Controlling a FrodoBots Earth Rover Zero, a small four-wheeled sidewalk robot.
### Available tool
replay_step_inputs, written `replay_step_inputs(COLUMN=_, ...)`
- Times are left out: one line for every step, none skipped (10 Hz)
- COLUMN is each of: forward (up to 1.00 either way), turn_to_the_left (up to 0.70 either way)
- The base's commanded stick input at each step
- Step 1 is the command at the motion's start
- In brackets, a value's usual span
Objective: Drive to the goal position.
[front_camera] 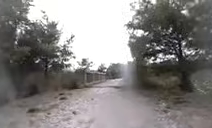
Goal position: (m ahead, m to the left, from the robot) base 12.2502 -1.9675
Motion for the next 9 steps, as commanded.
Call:
replay_step_inputs(forward=0.6, turn_to_the_left=0.0)
replay_step_inputs(forward=0.6, turn_to_the_left=0.0)
replay_step_inputs(forward=0.6, turn_to_the_left=0.0)
replay_step_inputs(forward=0.6, turn_to_the_left=0.0)
replay_step_inputs(forward=0.6, turn_to_the_left=0.0)
replay_step_inputs(forward=0.6, turn_to_the_left=0.09)
replay_step_inputs(forward=0.6, turn_to_the_left=0.12)
replay_step_inputs(forward=0.6, turn_to_the_left=0.06)
replay_step_inputs(forward=0.6, turn_to_the_left=0.0)
